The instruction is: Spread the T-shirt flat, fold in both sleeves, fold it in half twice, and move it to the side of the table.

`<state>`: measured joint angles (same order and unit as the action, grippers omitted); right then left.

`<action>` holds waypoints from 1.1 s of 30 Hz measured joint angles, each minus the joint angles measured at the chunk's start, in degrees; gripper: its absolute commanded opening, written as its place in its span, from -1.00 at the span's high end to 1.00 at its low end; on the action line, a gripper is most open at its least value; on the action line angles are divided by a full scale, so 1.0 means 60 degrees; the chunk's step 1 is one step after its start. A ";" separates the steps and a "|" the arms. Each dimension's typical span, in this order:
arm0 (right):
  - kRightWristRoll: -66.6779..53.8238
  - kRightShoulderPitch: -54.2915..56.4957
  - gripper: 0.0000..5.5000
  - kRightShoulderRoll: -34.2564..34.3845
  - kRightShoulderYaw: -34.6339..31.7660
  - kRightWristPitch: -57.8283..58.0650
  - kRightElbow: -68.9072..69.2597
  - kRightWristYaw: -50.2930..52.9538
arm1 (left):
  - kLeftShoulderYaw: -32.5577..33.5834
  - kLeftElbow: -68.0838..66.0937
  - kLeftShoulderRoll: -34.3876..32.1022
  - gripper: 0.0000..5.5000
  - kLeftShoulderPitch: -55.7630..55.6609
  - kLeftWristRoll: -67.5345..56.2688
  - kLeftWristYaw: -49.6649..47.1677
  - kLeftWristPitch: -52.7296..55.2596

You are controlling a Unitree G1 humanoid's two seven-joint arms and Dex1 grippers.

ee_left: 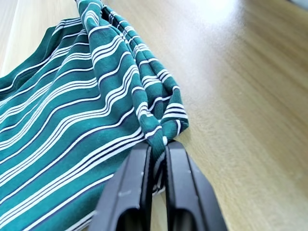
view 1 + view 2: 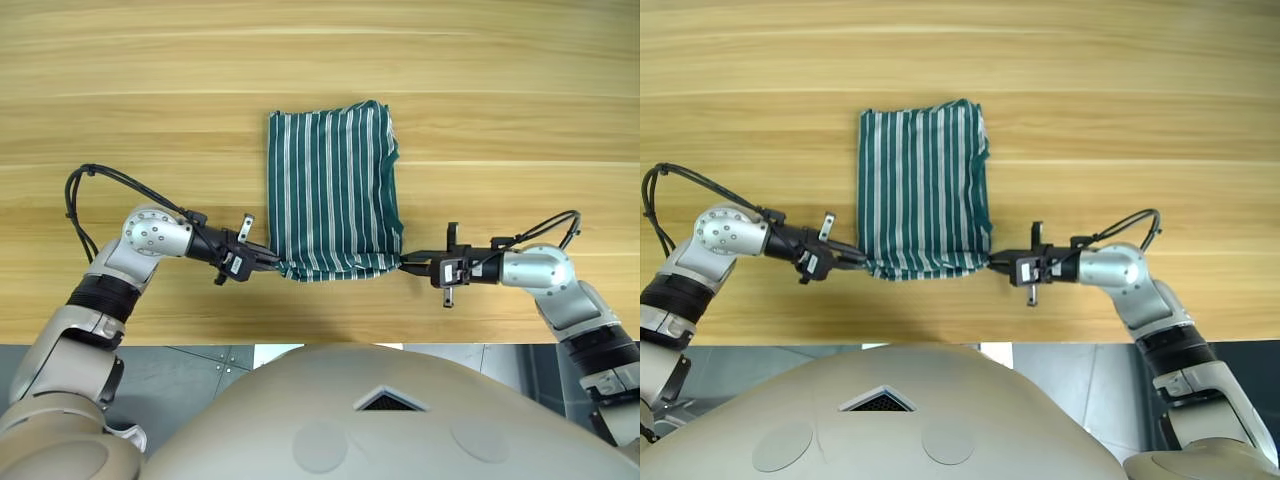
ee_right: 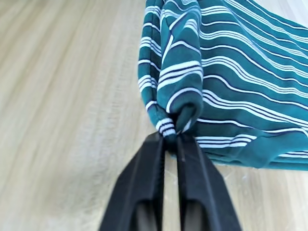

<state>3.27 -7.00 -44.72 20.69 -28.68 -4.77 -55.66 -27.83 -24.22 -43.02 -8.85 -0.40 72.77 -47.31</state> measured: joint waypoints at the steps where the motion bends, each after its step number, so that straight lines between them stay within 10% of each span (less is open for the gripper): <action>1: 0.0005 0.0004 0.98 0.0022 0.0003 0.0002 -0.0003 0.0000 | 0.0000 0.0000 0.0000 0.93 0.0000 0.0000 0.0000 0.0000; 33: -0.3620 -0.2618 0.99 -0.1664 -0.1969 -0.0241 0.3085 -0.1721 | 0.1457 0.3454 -0.1070 0.93 0.1547 -0.5033 0.2202 0.1910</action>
<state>-18.45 -22.70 -54.71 8.88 -30.13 13.74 -65.99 -19.09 -3.50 -49.44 0.44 -30.60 85.98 -35.85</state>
